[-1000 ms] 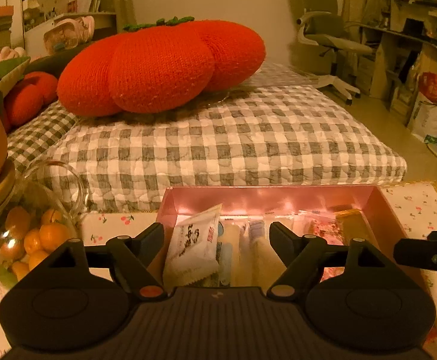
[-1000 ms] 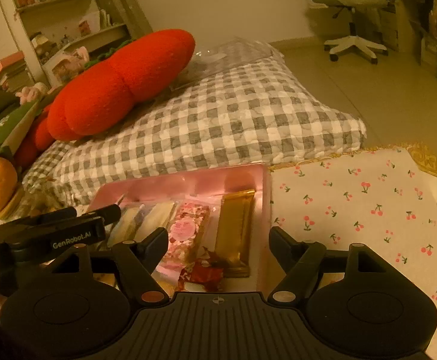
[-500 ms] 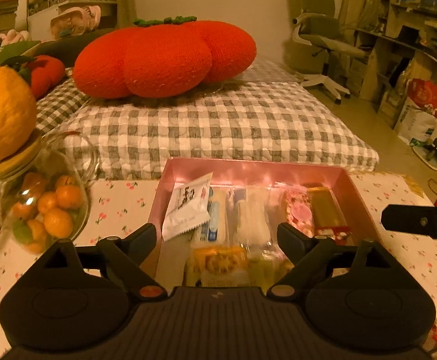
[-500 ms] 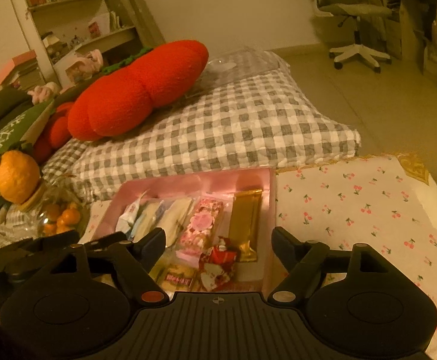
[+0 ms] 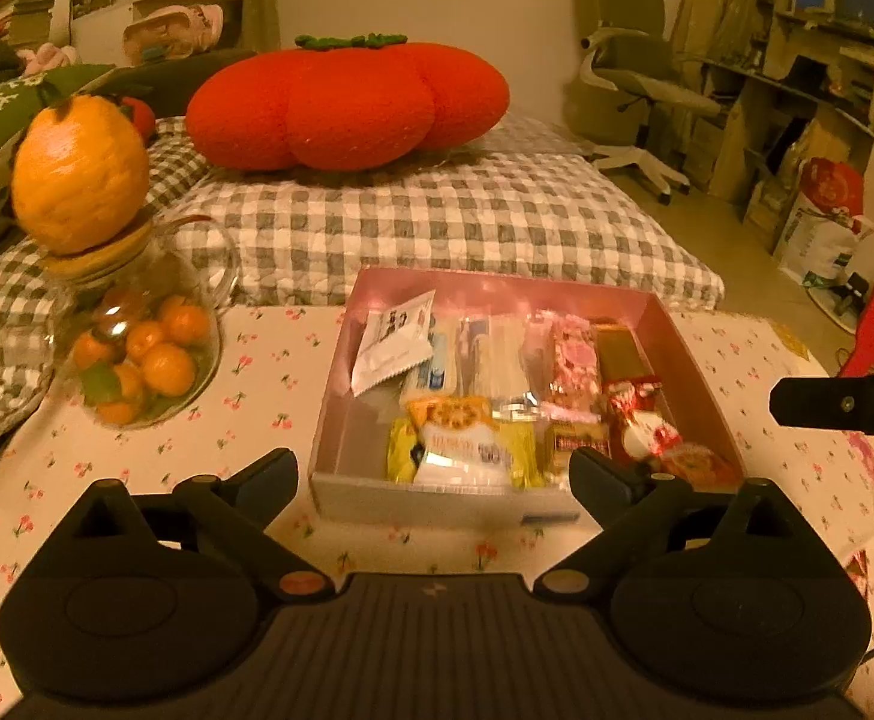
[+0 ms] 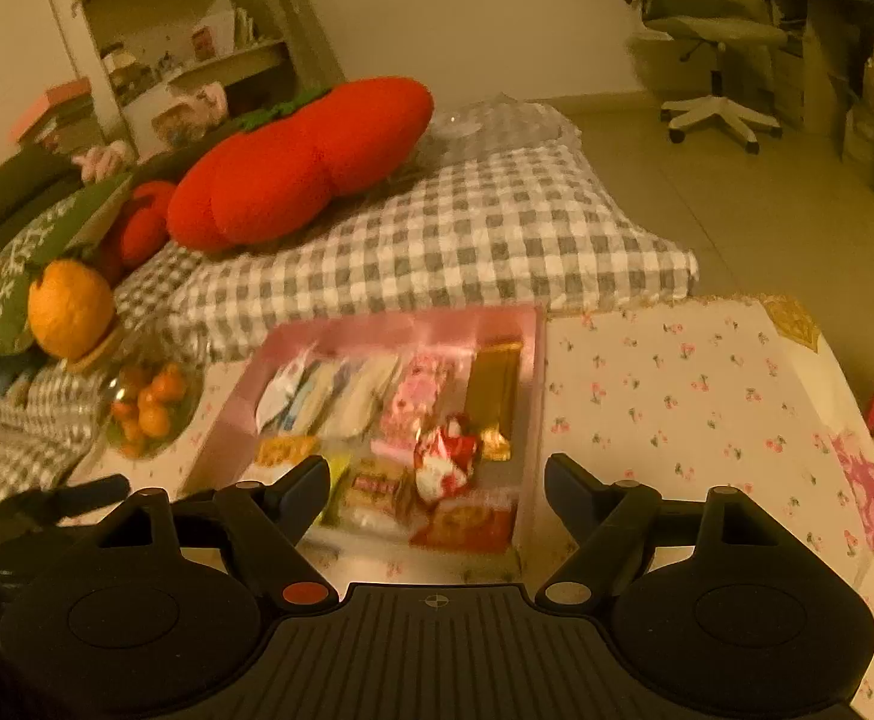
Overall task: Organize snacks
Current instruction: 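Move both tools back from the box toward the remaining snacks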
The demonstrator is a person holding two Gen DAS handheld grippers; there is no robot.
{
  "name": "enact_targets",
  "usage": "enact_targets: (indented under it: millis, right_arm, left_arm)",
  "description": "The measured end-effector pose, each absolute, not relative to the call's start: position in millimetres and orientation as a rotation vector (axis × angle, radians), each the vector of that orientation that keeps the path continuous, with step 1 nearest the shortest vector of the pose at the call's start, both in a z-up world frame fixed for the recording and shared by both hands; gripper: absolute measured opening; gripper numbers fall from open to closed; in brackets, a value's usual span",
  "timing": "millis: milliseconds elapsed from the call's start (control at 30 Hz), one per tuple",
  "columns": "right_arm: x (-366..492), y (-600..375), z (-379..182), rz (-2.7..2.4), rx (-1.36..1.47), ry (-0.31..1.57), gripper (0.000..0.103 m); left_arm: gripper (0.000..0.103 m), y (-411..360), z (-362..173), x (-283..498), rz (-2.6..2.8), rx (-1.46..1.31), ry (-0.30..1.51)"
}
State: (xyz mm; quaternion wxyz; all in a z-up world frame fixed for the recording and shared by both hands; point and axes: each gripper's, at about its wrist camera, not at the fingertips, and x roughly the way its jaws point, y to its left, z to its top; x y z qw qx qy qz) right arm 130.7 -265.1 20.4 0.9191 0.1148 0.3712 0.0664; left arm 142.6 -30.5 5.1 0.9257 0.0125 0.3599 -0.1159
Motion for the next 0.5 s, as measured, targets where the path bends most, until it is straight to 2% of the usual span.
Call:
enact_targets:
  millis: [67, 500]
  right_arm:
    - [122, -264, 19, 0.139, 0.227, 0.767, 0.089]
    - [75, -269, -7, 0.186, 0.108, 0.789, 0.091]
  left_arm:
    - [0.099, -28, 5, 135, -0.239, 0.023, 0.744]
    - [0.102, -11, -17, 98, -0.283, 0.081, 0.76]
